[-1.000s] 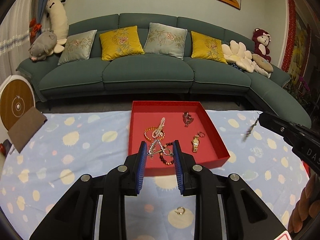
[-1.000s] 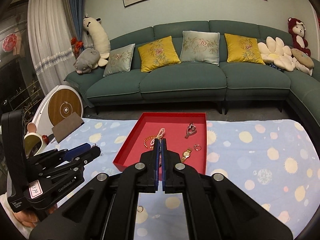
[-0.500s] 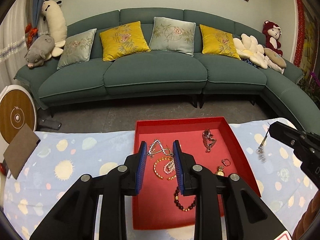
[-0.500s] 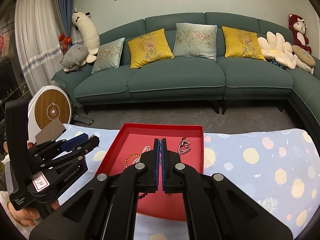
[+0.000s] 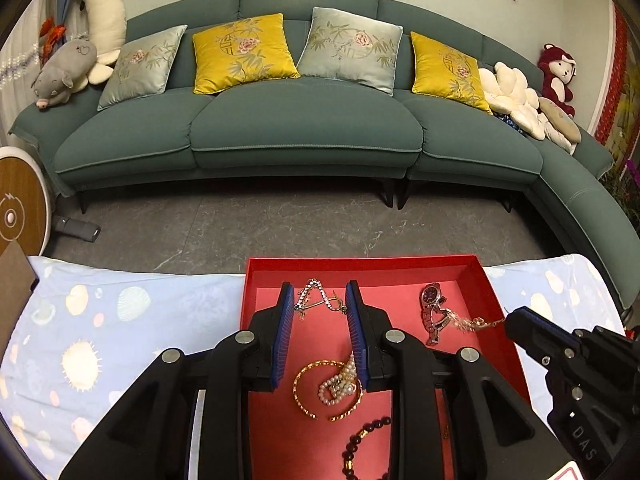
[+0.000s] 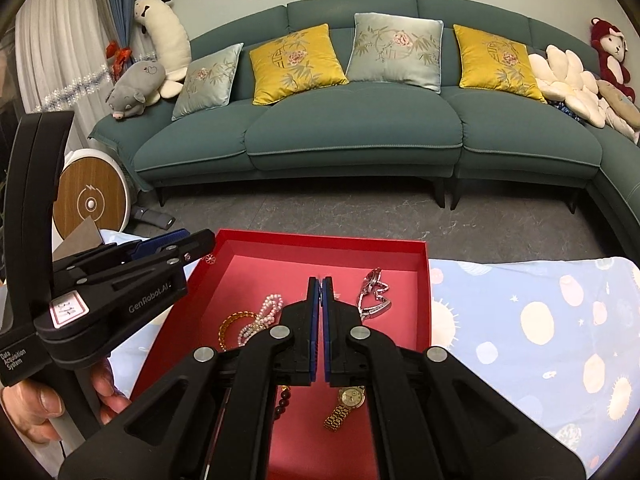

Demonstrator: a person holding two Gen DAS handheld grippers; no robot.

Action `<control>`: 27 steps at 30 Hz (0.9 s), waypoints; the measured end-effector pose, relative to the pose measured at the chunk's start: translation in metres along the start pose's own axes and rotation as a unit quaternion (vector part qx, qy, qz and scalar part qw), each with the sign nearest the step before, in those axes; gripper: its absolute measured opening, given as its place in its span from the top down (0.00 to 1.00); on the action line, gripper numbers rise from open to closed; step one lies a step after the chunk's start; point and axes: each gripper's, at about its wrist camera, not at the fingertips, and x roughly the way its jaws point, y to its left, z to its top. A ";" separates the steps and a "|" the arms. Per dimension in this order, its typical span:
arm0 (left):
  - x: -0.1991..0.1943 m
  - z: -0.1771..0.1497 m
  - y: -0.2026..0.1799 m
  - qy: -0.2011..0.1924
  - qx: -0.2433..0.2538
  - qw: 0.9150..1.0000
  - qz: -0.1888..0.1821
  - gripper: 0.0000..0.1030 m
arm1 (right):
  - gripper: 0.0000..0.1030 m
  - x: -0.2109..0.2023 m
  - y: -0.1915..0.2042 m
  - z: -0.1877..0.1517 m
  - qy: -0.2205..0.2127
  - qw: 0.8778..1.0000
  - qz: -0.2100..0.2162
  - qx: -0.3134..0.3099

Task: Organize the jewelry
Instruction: 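Open the left tool over the box while the right tool releases the heart necklace there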

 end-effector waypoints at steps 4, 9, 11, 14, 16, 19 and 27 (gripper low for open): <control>0.014 0.002 0.003 0.015 -0.008 1.000 -0.014 0.77 | 1.00 0.011 -0.001 -0.002 0.007 1.000 0.001 0.001; 0.025 0.002 0.001 0.024 -0.012 0.999 -0.021 0.76 | 0.99 0.019 -0.002 -0.005 0.014 1.000 0.006 0.004; 0.027 0.002 0.001 0.025 -0.016 0.999 -0.020 0.75 | 0.99 0.023 -0.002 -0.006 0.019 1.000 0.008 0.002; 0.030 0.002 0.003 0.032 -0.022 0.999 -0.014 0.62 | 0.98 0.026 -0.003 -0.007 0.021 1.000 0.007 0.005; 0.031 0.003 0.005 0.032 -0.029 0.999 -0.019 0.56 | 0.96 0.028 -0.003 -0.008 0.021 1.000 0.010 0.007; 0.029 0.004 0.010 0.032 -0.044 0.998 -0.024 0.54 | 0.95 0.025 -0.004 -0.009 0.017 1.000 0.011 0.010; -0.050 -0.002 0.024 -0.026 -0.042 0.999 -0.003 0.54 | 0.78 -0.044 -0.009 -0.013 -0.027 1.000 -0.002 0.006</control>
